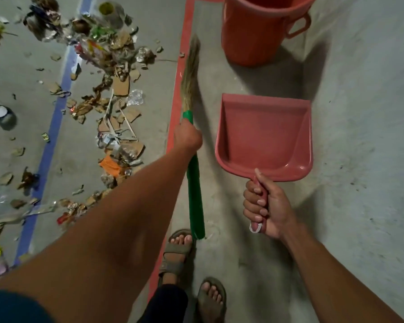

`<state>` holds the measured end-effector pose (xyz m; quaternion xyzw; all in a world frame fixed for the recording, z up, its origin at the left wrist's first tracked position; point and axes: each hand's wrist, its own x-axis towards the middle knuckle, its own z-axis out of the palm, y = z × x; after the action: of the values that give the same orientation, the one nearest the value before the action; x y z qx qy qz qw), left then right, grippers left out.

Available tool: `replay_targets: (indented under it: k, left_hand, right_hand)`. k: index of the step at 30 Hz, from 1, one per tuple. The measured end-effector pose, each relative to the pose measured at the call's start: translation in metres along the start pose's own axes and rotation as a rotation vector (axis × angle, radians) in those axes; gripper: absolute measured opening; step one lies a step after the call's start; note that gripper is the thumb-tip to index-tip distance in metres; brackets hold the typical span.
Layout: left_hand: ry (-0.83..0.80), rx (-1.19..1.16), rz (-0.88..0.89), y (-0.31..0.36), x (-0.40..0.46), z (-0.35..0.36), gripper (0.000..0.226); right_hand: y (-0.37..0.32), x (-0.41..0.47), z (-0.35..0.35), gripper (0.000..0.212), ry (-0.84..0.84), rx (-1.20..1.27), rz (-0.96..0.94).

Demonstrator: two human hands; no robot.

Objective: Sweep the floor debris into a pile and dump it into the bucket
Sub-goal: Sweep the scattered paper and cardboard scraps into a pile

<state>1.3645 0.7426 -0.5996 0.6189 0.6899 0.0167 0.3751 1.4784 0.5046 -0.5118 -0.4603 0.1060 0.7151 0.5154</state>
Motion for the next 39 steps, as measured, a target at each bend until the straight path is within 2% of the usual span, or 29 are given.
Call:
replay_targets:
  k: [3, 6, 11, 17, 19, 22, 27, 33, 37, 39]
  left_hand:
    - [0.035, 0.002, -0.148, -0.027, 0.015, -0.022, 0.039]
    - [0.114, -0.015, -0.185, -0.063, -0.001, -0.037, 0.044]
    - [0.148, -0.073, -0.033, -0.098, -0.051, -0.032, 0.054]
    - [0.062, -0.104, 0.051, -0.074, -0.065, -0.001, 0.053]
    - [-0.014, -0.055, 0.006, -0.077, -0.053, 0.001, 0.054]
    - [-0.068, 0.035, -0.099, -0.1, -0.038, -0.014, 0.045]
    - [0.096, 0.046, -0.265, -0.154, -0.047, -0.055, 0.055]
    - [0.165, 0.093, -0.068, -0.18, -0.105, -0.068, 0.074]
    - [0.113, 0.079, 0.015, -0.176, -0.148, -0.053, 0.067]
    - [0.073, 0.074, -0.011, -0.183, -0.162, -0.045, 0.06]
  right_hand:
    - [0.011, 0.016, 0.008, 0.048, 0.009, -0.002, 0.024]
    - [0.021, 0.023, 0.024, 0.048, 0.014, 0.03, 0.063]
    - [0.018, 0.032, 0.051, 0.047, -0.022, 0.007, 0.098]
    - [0.001, 0.047, 0.065, 0.049, -0.011, -0.056, 0.099]
    - [0.003, 0.053, 0.066, 0.049, -0.014, -0.071, 0.102]
    - [0.011, 0.055, 0.067, 0.048, -0.014, -0.08, 0.121]
    - [0.032, 0.042, 0.075, 0.048, -0.019, -0.069, 0.161]
    - [0.035, 0.012, 0.086, 0.048, -0.032, -0.154, 0.165]
    - [0.038, -0.008, 0.085, 0.049, -0.058, -0.224, 0.15]
    - [0.046, -0.017, 0.08, 0.05, -0.065, -0.247, 0.155]
